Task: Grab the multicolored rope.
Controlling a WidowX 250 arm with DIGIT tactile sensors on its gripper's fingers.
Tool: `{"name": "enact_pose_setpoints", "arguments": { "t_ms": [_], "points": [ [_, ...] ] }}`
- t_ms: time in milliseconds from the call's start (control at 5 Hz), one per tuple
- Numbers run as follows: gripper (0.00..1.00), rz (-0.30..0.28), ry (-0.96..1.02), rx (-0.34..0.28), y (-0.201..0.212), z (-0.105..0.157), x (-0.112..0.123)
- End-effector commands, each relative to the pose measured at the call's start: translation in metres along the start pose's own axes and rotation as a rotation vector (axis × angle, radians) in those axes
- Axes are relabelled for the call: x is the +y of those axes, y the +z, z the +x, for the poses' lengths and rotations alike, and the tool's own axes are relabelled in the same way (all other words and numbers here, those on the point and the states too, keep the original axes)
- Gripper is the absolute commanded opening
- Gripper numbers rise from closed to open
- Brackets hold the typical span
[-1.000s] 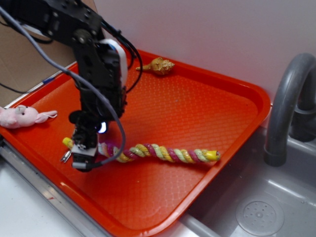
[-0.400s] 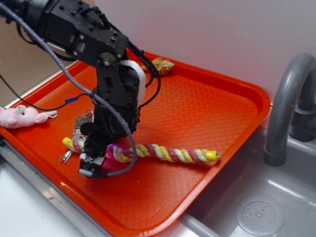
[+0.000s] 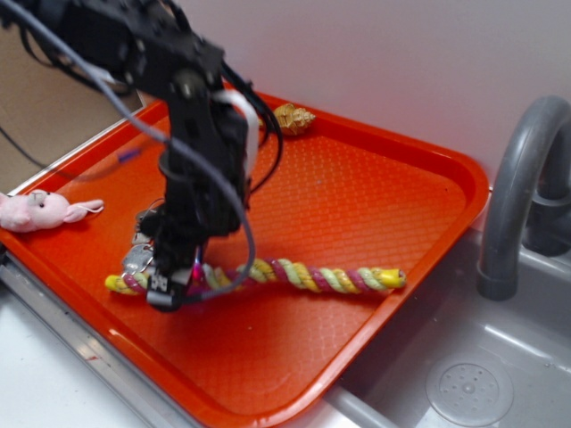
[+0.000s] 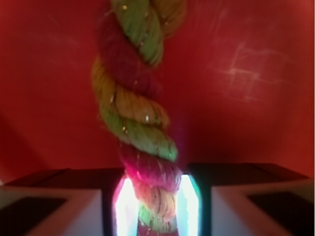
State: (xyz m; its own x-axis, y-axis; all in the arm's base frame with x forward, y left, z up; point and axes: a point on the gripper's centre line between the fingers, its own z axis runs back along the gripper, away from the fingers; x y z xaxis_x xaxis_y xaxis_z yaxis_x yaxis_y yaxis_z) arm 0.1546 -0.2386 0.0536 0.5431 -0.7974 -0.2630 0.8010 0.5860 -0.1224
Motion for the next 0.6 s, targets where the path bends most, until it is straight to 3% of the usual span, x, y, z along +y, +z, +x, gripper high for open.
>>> {"name": "enact_pose_setpoints", "arguments": {
  "t_ms": [0,400],
  "points": [
    [0.00,0.012,0.155,-0.198,0.081,-0.024,0.007],
    [0.00,0.032,0.407,-0.296,0.150,-0.058,0.026]
  ]
}}
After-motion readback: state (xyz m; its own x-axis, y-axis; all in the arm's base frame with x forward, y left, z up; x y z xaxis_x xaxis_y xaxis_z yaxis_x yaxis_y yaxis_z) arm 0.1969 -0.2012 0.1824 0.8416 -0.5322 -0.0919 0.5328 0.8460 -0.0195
